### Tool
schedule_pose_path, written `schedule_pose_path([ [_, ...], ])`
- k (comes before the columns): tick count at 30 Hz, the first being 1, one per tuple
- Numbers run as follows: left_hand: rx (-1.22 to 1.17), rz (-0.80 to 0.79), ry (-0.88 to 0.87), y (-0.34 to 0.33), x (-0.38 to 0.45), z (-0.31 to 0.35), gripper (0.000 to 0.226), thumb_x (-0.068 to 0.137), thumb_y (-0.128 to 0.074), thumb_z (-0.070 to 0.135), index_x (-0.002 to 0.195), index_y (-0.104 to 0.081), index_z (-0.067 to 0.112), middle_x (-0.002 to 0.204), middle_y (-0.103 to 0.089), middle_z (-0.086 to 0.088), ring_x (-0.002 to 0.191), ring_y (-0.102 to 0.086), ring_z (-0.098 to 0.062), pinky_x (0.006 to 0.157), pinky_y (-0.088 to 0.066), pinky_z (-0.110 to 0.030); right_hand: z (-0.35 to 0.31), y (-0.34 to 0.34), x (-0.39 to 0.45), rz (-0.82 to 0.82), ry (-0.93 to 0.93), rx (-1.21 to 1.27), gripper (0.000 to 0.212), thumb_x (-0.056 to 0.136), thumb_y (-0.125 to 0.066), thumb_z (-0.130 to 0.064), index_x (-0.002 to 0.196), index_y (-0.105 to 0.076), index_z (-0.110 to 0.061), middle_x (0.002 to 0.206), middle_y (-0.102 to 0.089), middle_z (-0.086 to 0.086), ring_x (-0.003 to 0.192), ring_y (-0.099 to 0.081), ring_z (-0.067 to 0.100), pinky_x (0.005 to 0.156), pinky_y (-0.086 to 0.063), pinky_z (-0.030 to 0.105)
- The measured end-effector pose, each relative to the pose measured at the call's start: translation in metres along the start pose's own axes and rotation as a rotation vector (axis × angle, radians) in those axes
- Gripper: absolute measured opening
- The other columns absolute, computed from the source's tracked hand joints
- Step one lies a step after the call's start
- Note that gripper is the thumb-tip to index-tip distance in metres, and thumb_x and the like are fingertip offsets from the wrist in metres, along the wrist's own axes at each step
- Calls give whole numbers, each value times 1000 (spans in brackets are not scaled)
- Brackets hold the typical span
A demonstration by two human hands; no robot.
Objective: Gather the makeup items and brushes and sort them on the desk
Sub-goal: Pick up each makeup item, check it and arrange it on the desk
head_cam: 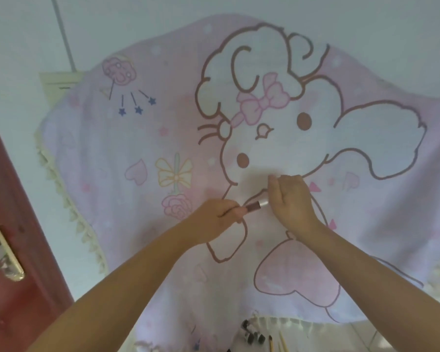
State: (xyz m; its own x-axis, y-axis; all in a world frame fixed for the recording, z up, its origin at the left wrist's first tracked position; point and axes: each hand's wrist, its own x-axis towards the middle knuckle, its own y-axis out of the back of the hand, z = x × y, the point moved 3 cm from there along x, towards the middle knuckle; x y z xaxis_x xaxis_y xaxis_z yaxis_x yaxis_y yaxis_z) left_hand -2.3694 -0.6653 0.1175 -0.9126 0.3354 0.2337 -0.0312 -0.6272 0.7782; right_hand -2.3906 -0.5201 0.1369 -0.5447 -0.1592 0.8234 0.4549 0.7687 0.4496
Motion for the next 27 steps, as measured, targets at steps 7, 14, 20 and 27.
schedule_pose_path([
  [7,-2,28,-3,17,5,5,24,94,-46,23,73,-50,30,53,-46,9,38,-41,3,44,-31,-7,23,4,6,-514,-330,228,54,94,-40,-37,46,-39,-14,32,-38,-9,31,-36,2,42,-31,9],
  [14,23,116,-36,24,7,5,25,94,-46,22,72,-47,31,60,-53,10,51,-46,-2,50,-37,-8,22,19,14,-538,-246,551,22,90,-52,-10,95,-53,-32,97,-61,-4,85,-61,11,70,-53,19],
  [20,120,211,-85,38,7,14,20,95,-45,17,77,-55,18,61,-47,10,48,-45,2,51,-37,-7,15,17,21,-429,-165,414,25,90,-52,-11,74,-57,-29,65,-60,-9,57,-55,-3,61,-44,9],
  [27,195,176,-102,36,1,13,20,95,-45,19,80,-57,12,62,-47,11,54,-40,-1,56,-37,-10,16,9,21,-570,-239,401,29,93,-43,-29,70,-57,-20,49,-57,-13,42,-50,-1,52,-43,14],
])
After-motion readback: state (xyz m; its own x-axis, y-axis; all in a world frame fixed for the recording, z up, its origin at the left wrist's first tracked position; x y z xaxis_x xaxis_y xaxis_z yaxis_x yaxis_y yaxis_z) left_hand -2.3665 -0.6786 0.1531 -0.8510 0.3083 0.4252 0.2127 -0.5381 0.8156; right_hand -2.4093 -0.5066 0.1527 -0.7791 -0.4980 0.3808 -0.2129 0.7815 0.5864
